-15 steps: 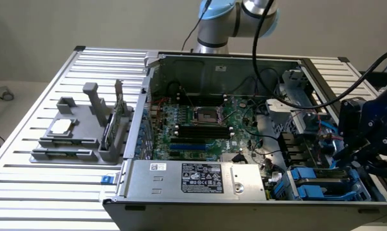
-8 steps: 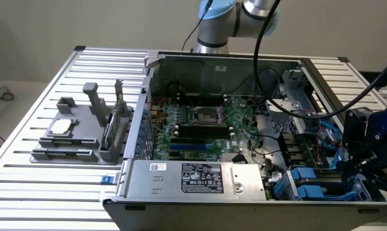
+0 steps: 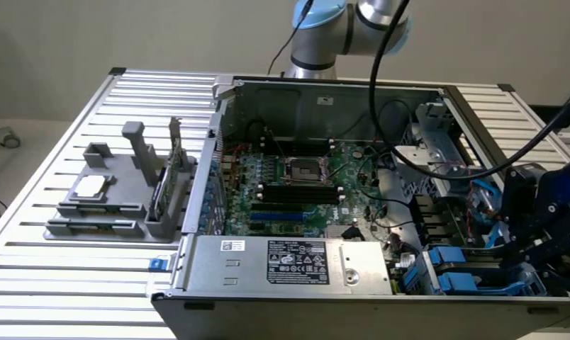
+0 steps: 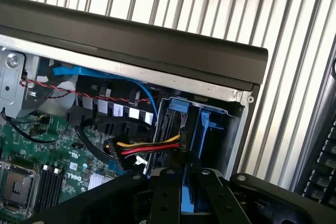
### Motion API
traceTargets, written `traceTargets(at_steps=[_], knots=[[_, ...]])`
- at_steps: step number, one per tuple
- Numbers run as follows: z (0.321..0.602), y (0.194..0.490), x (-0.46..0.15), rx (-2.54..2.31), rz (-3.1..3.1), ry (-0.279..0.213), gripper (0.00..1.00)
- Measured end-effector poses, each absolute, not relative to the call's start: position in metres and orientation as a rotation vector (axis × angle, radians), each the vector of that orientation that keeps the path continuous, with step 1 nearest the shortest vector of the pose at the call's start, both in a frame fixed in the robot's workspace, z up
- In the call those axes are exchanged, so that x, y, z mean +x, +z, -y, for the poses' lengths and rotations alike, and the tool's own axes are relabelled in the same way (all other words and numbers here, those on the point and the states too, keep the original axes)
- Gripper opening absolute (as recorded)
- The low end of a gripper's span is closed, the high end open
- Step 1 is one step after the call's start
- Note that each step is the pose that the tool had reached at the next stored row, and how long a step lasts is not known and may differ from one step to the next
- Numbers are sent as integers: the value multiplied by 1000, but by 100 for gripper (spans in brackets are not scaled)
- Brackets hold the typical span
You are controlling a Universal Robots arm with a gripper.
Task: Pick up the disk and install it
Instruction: 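Insert the first disk wire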
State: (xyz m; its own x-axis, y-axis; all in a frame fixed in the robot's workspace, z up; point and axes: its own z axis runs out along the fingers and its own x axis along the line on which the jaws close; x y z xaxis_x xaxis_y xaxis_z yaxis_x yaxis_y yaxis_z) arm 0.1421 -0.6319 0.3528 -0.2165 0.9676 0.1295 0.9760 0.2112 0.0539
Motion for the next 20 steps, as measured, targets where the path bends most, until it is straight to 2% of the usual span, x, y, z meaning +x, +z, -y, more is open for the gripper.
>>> traceTargets(at_steps=[14, 20], knots=[[631, 352, 121, -2000, 2334, -195, 17], [615, 351, 117, -2007, 2340, -208, 17]])
